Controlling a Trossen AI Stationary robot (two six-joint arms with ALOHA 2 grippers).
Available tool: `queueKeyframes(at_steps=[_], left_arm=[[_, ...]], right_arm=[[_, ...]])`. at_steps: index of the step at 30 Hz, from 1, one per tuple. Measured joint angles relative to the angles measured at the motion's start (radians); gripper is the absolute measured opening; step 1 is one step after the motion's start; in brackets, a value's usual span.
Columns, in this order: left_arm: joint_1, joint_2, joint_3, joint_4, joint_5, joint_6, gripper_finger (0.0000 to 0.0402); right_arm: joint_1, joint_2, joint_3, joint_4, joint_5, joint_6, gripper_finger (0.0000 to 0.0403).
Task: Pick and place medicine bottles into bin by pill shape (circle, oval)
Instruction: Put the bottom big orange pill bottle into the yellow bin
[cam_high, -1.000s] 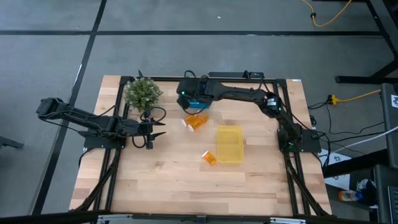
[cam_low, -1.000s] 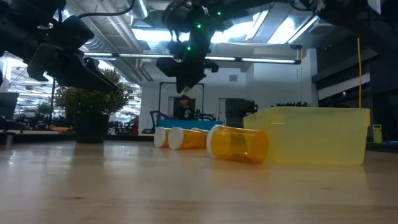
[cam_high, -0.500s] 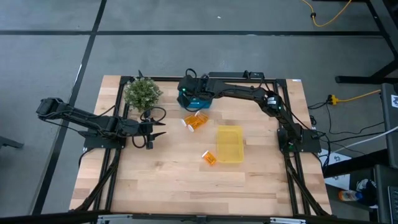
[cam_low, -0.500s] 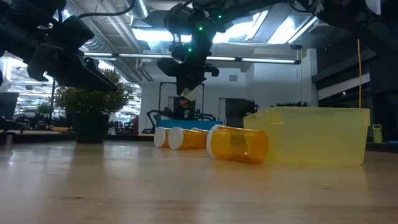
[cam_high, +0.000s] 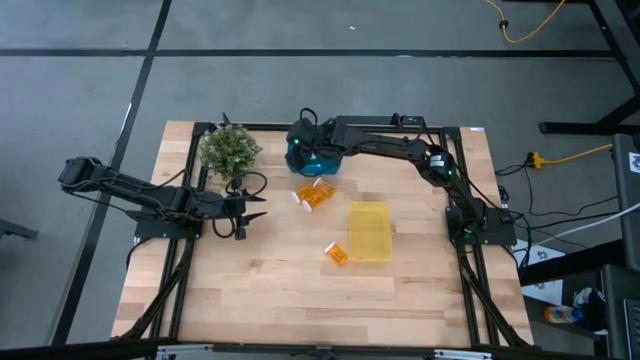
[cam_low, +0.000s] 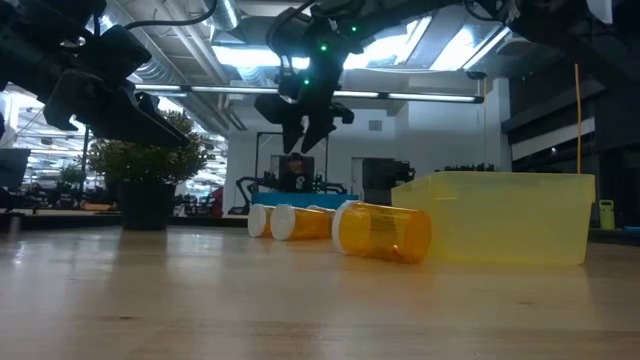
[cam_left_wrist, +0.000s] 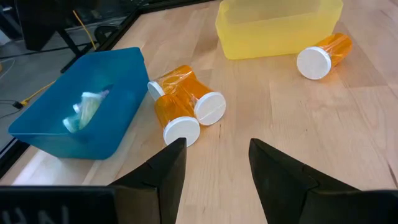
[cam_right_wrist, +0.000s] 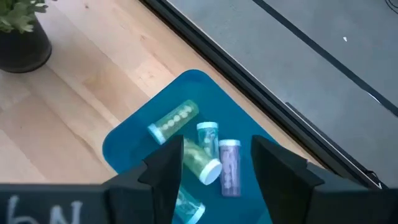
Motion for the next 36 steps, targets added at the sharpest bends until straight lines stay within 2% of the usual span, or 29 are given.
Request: queueKeyframes(at_steps=[9,19,28,36], left_arm=[[0.000,0.000,0.000,0.000,0.000,0.000,0.0169],[0.000,0.000,0.000,0.000,0.000,0.000,0.0169],[0.000,0.000,0.000,0.000,0.000,0.000,0.0169],[0.000,0.000,0.000,0.000,0.000,0.000,0.0169]], right_arm=[[0.000,0.000,-0.017,0.012,0.001,0.000,0.0195],[0.032,0.004,-0.176,0.069,-0.022,0.036,0.0195],[0.136,0.002,-0.148,0.083,-0.019,-0.022,0.0195],[0.246,0.002,-0.099,-0.090,-0.062,-0.037,0.0195]])
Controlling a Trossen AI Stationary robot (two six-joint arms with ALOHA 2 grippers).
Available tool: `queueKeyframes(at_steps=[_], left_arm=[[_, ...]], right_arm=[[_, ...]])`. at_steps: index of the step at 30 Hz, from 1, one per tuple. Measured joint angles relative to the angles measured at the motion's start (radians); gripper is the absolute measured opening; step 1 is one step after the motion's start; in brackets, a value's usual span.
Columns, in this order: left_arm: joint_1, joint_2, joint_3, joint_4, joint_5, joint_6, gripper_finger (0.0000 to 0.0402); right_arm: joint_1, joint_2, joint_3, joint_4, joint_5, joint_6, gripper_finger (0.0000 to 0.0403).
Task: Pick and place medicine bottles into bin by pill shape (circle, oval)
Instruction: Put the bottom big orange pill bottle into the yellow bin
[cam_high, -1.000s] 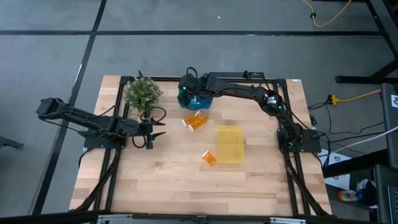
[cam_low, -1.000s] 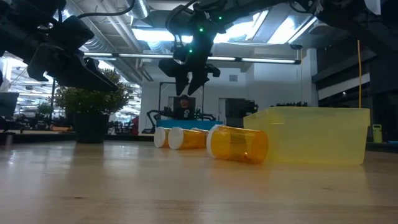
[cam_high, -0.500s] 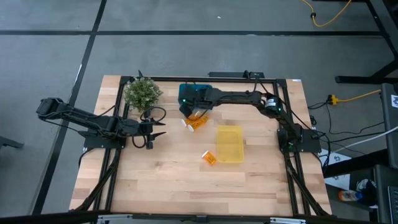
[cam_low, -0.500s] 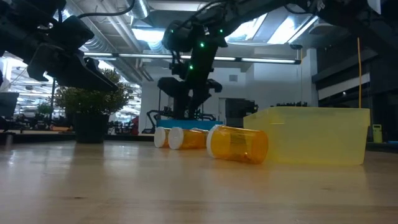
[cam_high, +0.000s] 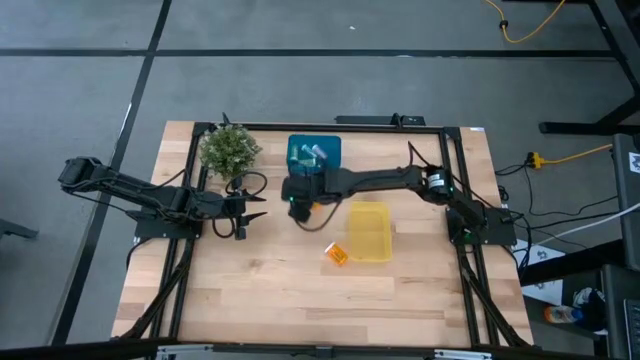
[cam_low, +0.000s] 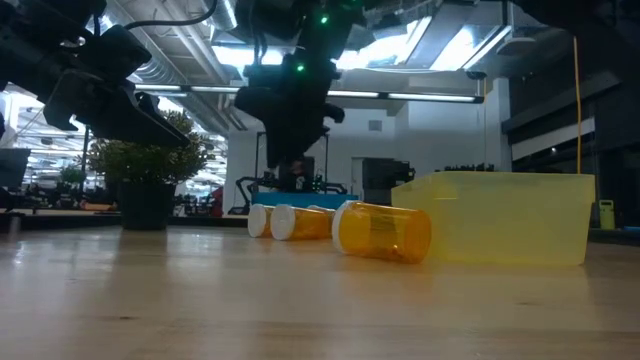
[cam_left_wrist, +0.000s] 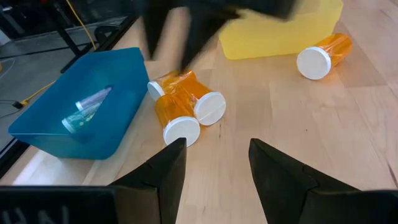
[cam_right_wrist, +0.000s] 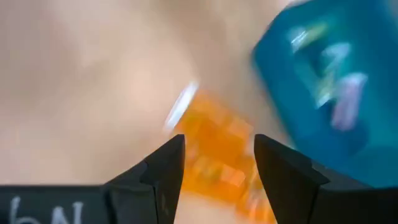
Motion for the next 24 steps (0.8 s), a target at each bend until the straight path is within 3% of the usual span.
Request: queueKeyframes(at_steps=[5,10,20,24], left_arm=[[0.000,0.000,0.000,0.000,0.000,0.000,0.0169],[0.000,0.000,0.000,0.000,0.000,0.000,0.0169],[0.000,0.000,0.000,0.000,0.000,0.000,0.0169],[0.000,0.000,0.000,0.000,0.000,0.000,0.0169]], right_arm=[[0.065,0.000,0.002,-0.255,-0.133,0.115,0.0195],[0.133,0.000,0.002,-0.441,-0.157,0.266,0.0195],[0.234,0.000,0.002,-0.426,-0.318,0.222,0.0195],[0.256,0.000,0.002,-0.410,-0.334,0.228,0.0195]])
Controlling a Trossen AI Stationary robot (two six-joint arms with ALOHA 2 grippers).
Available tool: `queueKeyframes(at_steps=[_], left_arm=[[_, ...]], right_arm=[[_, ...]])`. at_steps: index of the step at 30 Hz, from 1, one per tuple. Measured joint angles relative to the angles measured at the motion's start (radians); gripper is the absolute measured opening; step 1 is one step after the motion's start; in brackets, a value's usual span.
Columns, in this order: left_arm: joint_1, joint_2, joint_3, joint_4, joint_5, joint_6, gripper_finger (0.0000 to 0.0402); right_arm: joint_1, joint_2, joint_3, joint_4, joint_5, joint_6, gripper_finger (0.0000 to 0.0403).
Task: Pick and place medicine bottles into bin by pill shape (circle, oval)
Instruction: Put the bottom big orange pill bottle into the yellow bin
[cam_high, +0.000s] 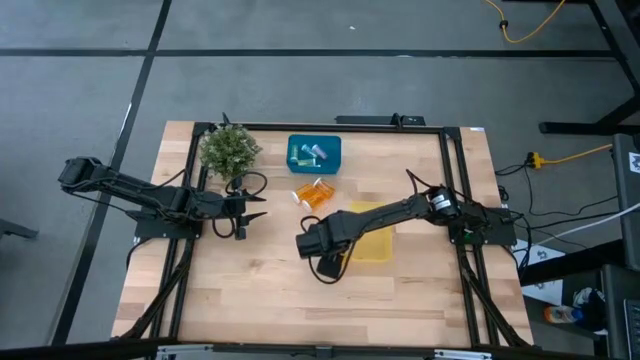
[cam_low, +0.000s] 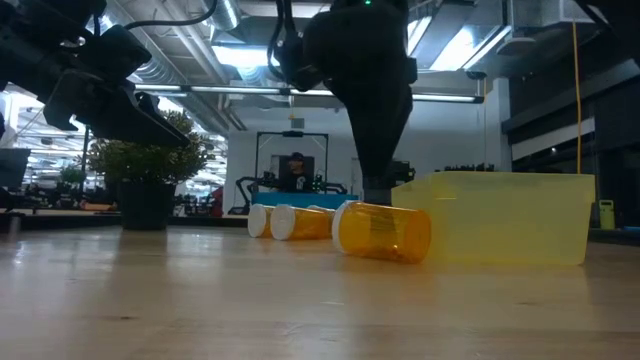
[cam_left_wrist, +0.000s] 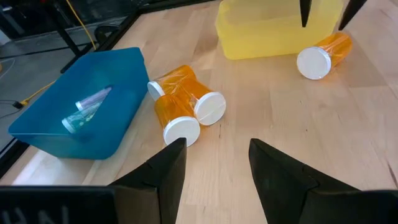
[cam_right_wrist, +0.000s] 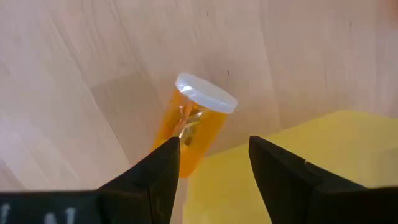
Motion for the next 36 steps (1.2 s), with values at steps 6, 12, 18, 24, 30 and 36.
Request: queueKeyframes(at_steps=[6,12,18,24,30,36], left_arm=[[0.000,0.000,0.000,0.000,0.000,0.000,0.0169],[0.000,0.000,0.000,0.000,0.000,0.000,0.0169],[0.000,0.000,0.000,0.000,0.000,0.000,0.0169],[0.000,0.000,0.000,0.000,0.000,0.000,0.0169],[0.000,0.000,0.000,0.000,0.000,0.000,0.0169],[0.000,0.000,0.000,0.000,0.000,0.000,0.0169]], right_arm=[[0.005,0.000,0.000,0.050,-0.001,0.025,0.0195],[0.005,0.000,-0.027,0.091,0.012,0.028,0.0195],[-0.001,0.000,-0.057,0.097,0.011,0.120,0.0195],[-0.002,-0.001,-0.058,0.096,0.013,0.128,0.0196],[-0.001,-0.001,-0.058,0.101,0.013,0.136,0.0196],[-0.001,0.003,-0.058,0.125,0.001,0.159,0.0195]])
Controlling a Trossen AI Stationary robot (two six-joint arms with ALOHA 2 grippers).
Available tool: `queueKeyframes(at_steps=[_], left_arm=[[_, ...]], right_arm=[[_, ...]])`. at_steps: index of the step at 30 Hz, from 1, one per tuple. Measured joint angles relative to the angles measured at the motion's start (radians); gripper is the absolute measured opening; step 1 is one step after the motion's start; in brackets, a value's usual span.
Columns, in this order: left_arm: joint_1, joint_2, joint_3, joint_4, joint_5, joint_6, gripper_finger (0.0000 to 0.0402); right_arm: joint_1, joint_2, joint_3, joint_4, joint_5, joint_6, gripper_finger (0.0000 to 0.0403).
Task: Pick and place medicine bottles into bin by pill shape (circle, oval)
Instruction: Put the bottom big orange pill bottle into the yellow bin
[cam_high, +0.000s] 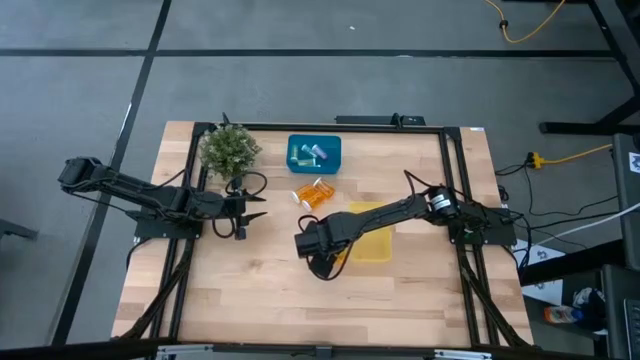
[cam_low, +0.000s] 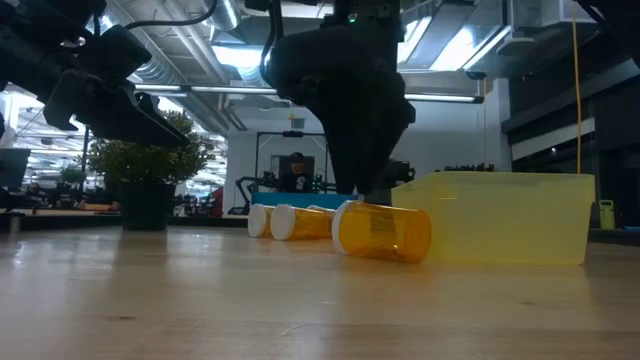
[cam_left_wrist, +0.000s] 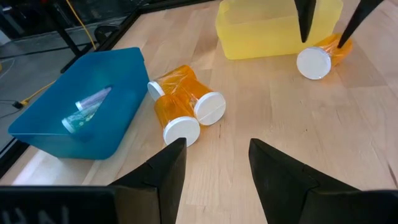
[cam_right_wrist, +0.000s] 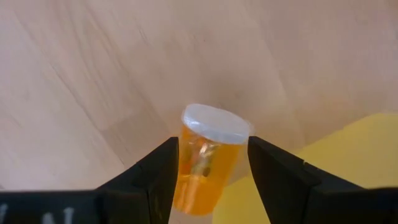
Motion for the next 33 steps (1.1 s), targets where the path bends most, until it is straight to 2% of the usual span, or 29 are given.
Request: queueKeyframes(at_steps=[7,16,28,33], left_arm=[[0.000,0.000,0.000,0.000,0.000,0.000,0.0169],[0.000,0.000,0.000,0.000,0.000,0.000,0.0169],[0.000,0.000,0.000,0.000,0.000,0.000,0.0169],[0.000,0.000,0.000,0.000,0.000,0.000,0.0169]], right_arm=[[0.000,0.049,0.002,0.001,-0.075,-0.030,0.0195],[0.000,0.061,0.003,0.043,-0.076,-0.035,0.0195],[-0.005,0.071,0.005,0.213,-0.076,-0.217,0.0196],[-0.005,0.073,0.005,0.268,-0.072,-0.200,0.0195]])
